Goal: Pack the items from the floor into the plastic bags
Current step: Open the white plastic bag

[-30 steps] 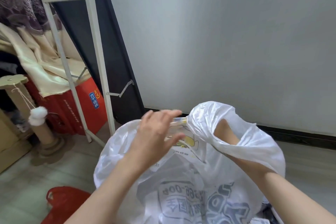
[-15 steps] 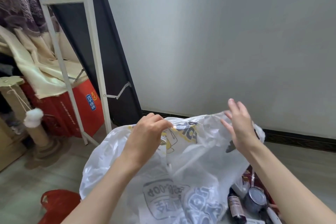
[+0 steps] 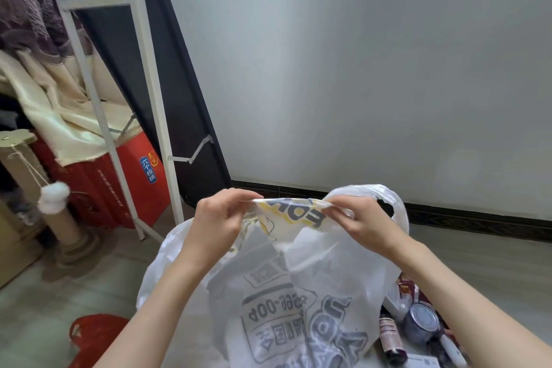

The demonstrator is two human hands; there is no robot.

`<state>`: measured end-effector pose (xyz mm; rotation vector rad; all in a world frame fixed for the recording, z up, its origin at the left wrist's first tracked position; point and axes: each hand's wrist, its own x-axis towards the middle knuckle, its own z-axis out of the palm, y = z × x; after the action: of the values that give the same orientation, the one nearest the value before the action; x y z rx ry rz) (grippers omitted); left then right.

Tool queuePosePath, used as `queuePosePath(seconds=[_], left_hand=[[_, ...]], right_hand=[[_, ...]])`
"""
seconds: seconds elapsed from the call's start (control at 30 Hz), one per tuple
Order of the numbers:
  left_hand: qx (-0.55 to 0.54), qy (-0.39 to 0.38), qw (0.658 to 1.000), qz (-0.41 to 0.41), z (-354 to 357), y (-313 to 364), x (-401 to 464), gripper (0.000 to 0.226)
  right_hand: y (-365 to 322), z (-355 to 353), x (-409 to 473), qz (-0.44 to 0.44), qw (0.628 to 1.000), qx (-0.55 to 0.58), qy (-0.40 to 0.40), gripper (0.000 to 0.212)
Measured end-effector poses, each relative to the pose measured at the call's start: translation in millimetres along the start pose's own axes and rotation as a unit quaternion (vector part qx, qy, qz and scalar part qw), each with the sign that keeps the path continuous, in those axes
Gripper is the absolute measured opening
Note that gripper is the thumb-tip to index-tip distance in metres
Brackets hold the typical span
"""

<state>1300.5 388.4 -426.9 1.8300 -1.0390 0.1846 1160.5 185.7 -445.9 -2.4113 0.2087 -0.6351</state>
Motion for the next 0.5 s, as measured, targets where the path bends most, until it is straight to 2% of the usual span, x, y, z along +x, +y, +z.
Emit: queuePosePath(seconds=[0.17,0.23,0.27,0.37,0.43,0.5], left_hand=[[0.072,0.009,0.995,-0.067,-2,-16,5,0.039],[0.110,0.024,0.993,-0.022,1,-14,5,0.032],[0.094,0.024,0.995,0.008,3,-10,4,0.030],[0.032,-0.063,0.991,0.117,17,13,-2,0.040],[0.080,-0.107,0.971,0.199,30,24,-4,0.051],[0.114,-0.115,0.962,0.220,42,22,-3,0.050]], right_hand=[[-17,-5,4,0.005,0.995,0.094,0.021,0.025],[-20,-3,7,0.023,0.994,0.101,0.045,0.027],[-21,-2,9,0.039,0.990,0.125,0.056,0.027],[-26,-2,12,0.070,0.972,0.209,0.076,0.030],[-31,-1,11,0.077,0.963,0.250,0.066,0.028],[-36,0,11,0.085,0.950,0.296,0.045,0.024]])
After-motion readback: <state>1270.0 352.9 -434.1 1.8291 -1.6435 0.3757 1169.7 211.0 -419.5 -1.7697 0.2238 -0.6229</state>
